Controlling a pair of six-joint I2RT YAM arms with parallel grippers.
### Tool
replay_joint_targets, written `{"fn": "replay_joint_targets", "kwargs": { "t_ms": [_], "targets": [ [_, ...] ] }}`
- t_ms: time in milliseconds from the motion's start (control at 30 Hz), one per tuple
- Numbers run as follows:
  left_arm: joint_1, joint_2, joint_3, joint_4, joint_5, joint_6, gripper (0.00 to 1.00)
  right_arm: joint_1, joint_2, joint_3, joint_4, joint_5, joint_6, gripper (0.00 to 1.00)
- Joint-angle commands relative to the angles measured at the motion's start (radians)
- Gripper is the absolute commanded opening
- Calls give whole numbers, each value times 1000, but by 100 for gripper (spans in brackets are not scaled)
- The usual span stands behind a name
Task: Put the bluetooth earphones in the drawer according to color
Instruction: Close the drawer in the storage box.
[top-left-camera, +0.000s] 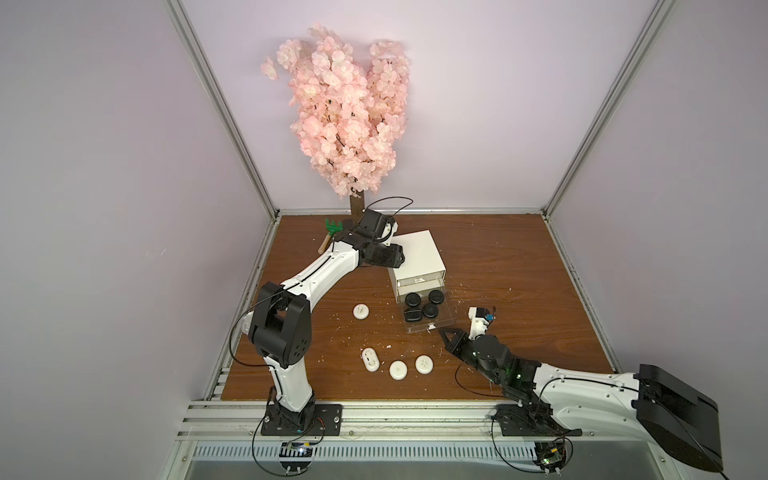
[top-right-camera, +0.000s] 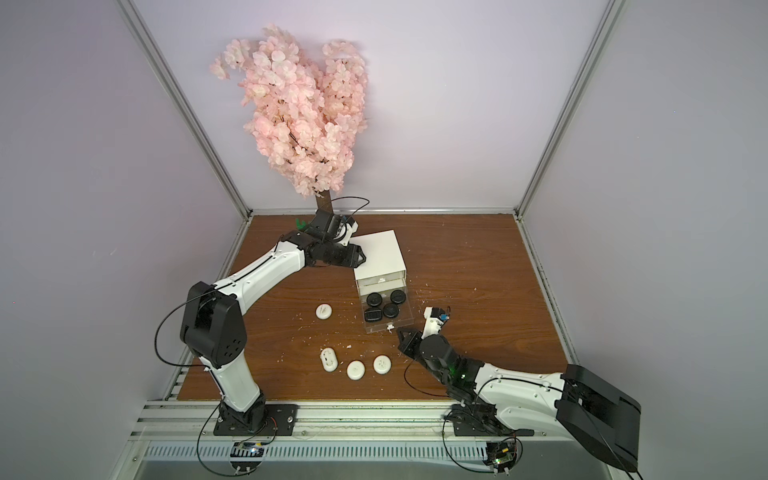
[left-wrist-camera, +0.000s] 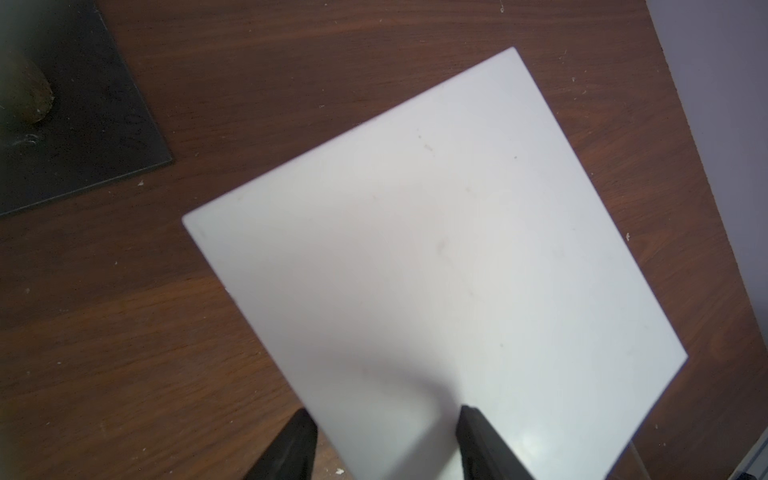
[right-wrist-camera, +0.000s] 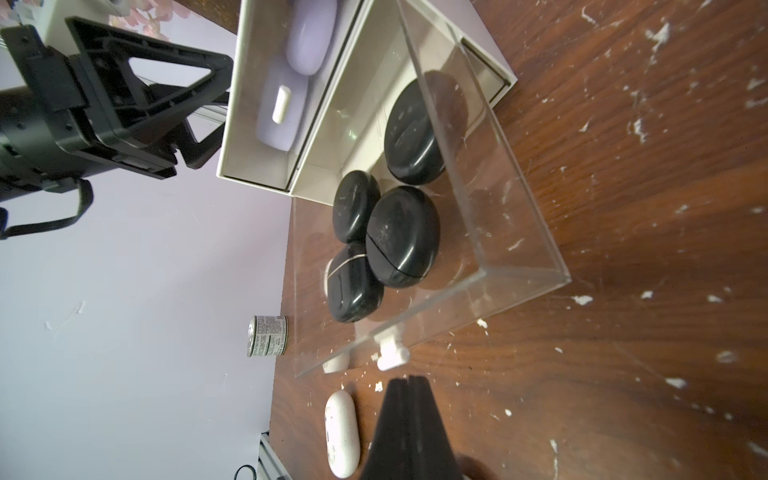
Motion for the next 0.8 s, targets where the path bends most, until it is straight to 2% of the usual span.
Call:
{"fn": "replay_joint_targets", "kwargs": {
  "t_ms": [0, 467, 767],
  "targets": [
    [-24, 56, -12, -52, -14, 7, 57, 4, 7, 11, 41, 40, 3, 0],
    [-28, 62, -11, -52, -14, 9, 57, -5, 85, 47, 116, 75, -21, 0],
    [-29, 66, -12, -55, -8, 11, 57, -47, 131, 78, 157, 64, -42, 0]
  ]
}}
